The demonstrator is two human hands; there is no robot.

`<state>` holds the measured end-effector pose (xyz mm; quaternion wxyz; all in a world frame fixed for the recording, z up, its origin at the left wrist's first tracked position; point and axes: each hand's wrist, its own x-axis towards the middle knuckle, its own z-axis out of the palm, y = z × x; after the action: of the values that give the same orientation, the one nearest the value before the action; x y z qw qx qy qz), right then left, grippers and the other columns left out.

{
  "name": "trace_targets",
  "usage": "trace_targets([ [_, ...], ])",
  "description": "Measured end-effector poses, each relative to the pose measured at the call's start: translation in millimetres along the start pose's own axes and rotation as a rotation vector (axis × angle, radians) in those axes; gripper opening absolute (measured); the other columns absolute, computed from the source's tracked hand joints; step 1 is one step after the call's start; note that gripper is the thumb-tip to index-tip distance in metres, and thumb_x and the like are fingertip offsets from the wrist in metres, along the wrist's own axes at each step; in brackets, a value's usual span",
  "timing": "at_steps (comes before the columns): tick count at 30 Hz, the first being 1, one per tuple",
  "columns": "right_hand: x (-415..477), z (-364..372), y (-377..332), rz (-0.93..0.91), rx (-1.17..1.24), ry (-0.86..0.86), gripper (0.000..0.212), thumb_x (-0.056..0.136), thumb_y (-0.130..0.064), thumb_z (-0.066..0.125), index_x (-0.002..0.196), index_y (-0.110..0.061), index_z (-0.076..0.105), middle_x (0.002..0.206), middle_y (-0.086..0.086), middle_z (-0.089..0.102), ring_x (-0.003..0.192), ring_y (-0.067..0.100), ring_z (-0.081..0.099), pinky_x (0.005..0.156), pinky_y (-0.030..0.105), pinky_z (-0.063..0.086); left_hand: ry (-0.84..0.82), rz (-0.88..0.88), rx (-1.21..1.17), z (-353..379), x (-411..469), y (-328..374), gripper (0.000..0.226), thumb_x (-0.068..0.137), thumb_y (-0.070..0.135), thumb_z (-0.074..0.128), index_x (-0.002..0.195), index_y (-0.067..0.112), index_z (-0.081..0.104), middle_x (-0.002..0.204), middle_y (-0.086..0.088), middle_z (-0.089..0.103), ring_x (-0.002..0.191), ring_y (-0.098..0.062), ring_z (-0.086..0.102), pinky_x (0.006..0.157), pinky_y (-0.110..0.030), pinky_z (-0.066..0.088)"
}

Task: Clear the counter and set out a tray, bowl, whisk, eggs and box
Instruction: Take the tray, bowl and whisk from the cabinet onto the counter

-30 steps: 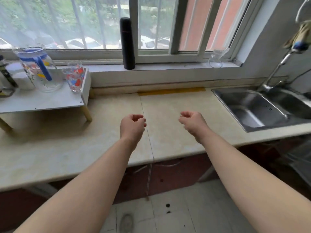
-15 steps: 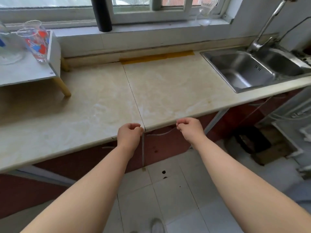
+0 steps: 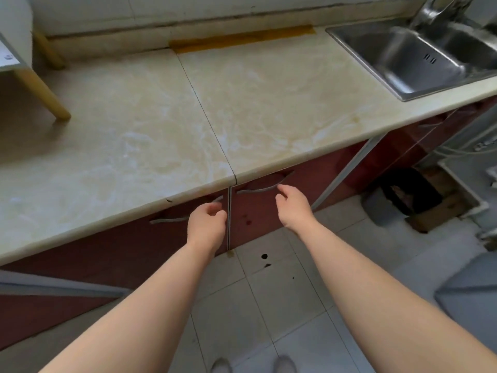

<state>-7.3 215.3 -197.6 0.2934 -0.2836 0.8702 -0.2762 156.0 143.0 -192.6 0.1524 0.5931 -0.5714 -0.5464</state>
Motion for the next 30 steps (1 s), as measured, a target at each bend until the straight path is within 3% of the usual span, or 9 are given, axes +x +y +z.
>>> trace_targets([
  [4, 28, 20, 11, -0.037, -0.064, 0.003, 0.045, 0.101, -0.013, 0.033, 0.145, -0.007, 0.038, 0.152, 0.012, 0.036, 0.138, 0.028, 0.036, 0.112, 0.03, 0.028, 0.025, 0.011, -0.021, 13, 17, -16, 0.037, 0.091, 0.012, 0.051, 0.127, 0.009, 0.059, 0.12, -0.004, 0.063, 0.101, -0.015, 0.055, 0.086, -0.023, 0.039],
  [7, 46, 35, 18, -0.057, -0.102, -0.006, 0.05, 0.095, -0.006, 0.032, 0.144, -0.017, 0.041, 0.144, 0.01, 0.043, 0.12, 0.035, 0.052, 0.09, 0.031, 0.044, 0.061, 0.02, -0.051, 22, 28, -23, 0.038, 0.092, 0.01, 0.049, 0.128, 0.01, 0.059, 0.119, -0.002, 0.063, 0.094, -0.012, 0.055, 0.082, -0.021, 0.038],
  [9, 53, 41, 24, -0.099, -0.149, -0.006, 0.057, 0.092, -0.002, 0.033, 0.143, -0.025, 0.041, 0.15, 0.001, 0.036, 0.115, 0.035, 0.055, 0.079, 0.027, 0.044, 0.081, 0.024, -0.082, 26, 33, -26, 0.038, 0.093, 0.009, 0.048, 0.129, 0.012, 0.058, 0.115, 0.0, 0.062, 0.088, -0.009, 0.055, 0.078, -0.018, 0.04],
  [14, 54, 41, 38, -0.135, -0.238, 0.028, 0.055, 0.089, -0.001, 0.033, 0.137, -0.026, 0.045, 0.152, -0.003, 0.034, 0.126, 0.034, 0.049, 0.098, 0.035, 0.043, 0.102, 0.031, -0.099, 34, 31, -34, 0.036, 0.095, 0.011, 0.046, 0.13, 0.012, 0.058, 0.125, -0.002, 0.061, 0.115, -0.016, 0.056, 0.092, -0.019, 0.035],
  [17, 42, 31, 56, -0.157, -0.217, 0.032, 0.048, 0.094, -0.006, 0.029, 0.134, -0.022, 0.05, 0.147, -0.001, 0.043, 0.129, 0.029, 0.047, 0.106, 0.036, 0.04, 0.099, 0.042, -0.066, 36, 21, -36, 0.036, 0.097, 0.014, 0.044, 0.13, 0.011, 0.057, 0.124, 0.0, 0.062, 0.108, -0.012, 0.059, 0.091, -0.017, 0.04],
  [21, 15, 15, 91, -0.214, -0.113, 0.025, 0.045, 0.097, -0.003, 0.029, 0.126, -0.017, 0.06, 0.144, -0.005, 0.047, 0.136, 0.016, 0.041, 0.113, 0.029, 0.031, 0.025, 0.049, -0.048, 48, 9, -39, 0.037, 0.097, 0.019, 0.043, 0.13, 0.012, 0.058, 0.132, -0.004, 0.06, 0.123, -0.018, 0.054, 0.109, -0.036, 0.04],
  [23, 5, 5, 107, -0.222, -0.101, 0.005, 0.044, 0.098, -0.003, 0.029, 0.124, -0.016, 0.062, 0.142, -0.006, 0.049, 0.136, 0.015, 0.041, 0.111, 0.026, 0.03, -0.046, 0.045, -0.042, 59, -1, -37, 0.035, 0.098, 0.021, 0.043, 0.128, 0.014, 0.059, 0.128, -0.001, 0.063, 0.12, -0.017, 0.056, 0.107, -0.039, 0.043],
  [27, -12, -14, 138, -0.215, -0.094, -0.021, 0.043, 0.097, -0.003, 0.032, 0.121, -0.017, 0.065, 0.141, -0.006, 0.051, 0.136, 0.013, 0.041, 0.114, 0.025, 0.029, -0.154, 0.084, -0.049, 95, -20, -33, 0.028, 0.097, 0.023, 0.048, 0.118, 0.014, 0.065, 0.115, 0.002, 0.068, 0.109, -0.012, 0.062, 0.099, -0.03, 0.047],
  [30, -24, -32, 158, -0.22, -0.085, -0.034, 0.042, 0.095, -0.003, 0.034, 0.115, -0.018, 0.068, 0.133, -0.007, 0.059, 0.127, 0.012, 0.049, 0.109, 0.03, 0.037, -0.226, 0.077, -0.053, 127, -34, -28, 0.024, 0.096, 0.024, 0.052, 0.111, 0.016, 0.068, 0.109, 0.005, 0.07, 0.105, -0.01, 0.064, 0.091, -0.028, 0.049],
])
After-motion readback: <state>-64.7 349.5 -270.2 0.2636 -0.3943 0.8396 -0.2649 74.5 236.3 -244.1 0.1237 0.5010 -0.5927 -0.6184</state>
